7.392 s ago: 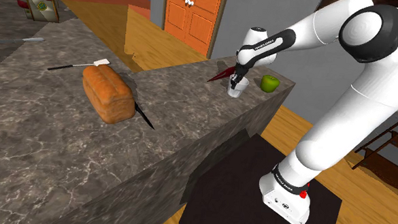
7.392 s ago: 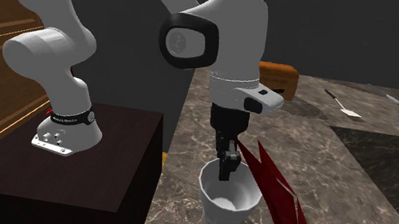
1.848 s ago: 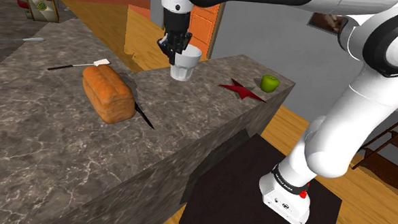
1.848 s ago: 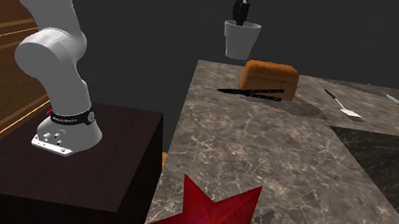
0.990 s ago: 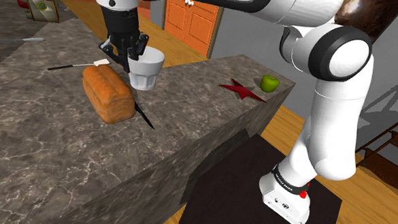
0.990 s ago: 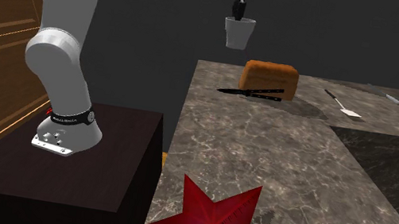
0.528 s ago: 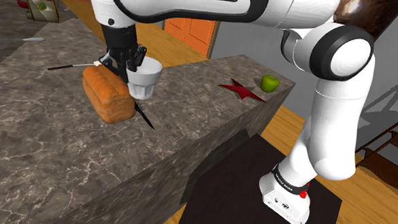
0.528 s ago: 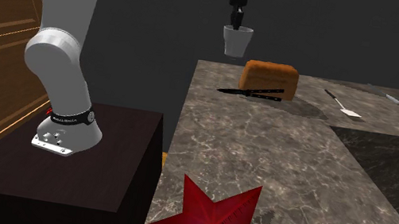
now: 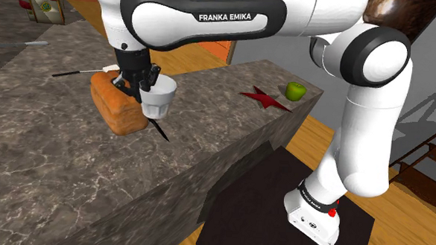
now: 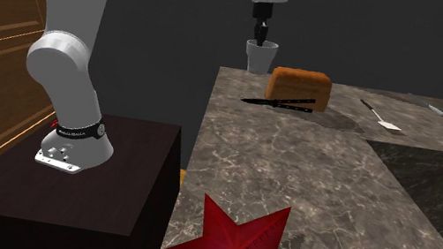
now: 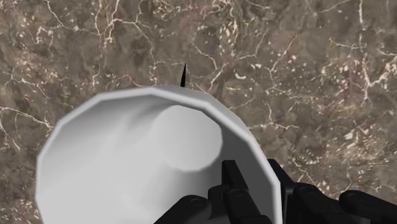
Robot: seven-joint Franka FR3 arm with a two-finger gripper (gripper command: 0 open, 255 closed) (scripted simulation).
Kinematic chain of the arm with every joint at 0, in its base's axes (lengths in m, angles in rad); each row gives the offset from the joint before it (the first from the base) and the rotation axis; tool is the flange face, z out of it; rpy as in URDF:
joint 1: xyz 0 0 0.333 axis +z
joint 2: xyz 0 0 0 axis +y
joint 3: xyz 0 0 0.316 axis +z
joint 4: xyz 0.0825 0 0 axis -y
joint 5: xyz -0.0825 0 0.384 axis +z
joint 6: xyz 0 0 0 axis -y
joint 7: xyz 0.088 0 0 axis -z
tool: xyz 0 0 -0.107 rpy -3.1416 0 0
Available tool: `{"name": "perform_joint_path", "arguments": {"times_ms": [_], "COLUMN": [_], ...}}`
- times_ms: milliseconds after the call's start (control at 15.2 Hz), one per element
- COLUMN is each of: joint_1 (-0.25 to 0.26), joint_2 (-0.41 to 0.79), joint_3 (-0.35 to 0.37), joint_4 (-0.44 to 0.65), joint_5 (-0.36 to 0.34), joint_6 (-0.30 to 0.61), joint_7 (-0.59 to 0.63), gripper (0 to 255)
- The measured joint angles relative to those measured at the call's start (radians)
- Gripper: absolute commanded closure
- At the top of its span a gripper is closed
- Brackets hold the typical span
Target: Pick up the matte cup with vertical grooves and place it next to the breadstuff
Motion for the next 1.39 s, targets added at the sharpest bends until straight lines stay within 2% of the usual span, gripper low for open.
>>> {"name": "perform_joint_path", "arguments": {"times_ms": [1386], "joint_1": [-0.011], "joint_2": [0.050], "joint_3": [-0.015], "joint_4": [-0.207], "joint_5": [-0.035], "joint_6": [0.247], "joint_7": [0.060], "gripper": [255]}}
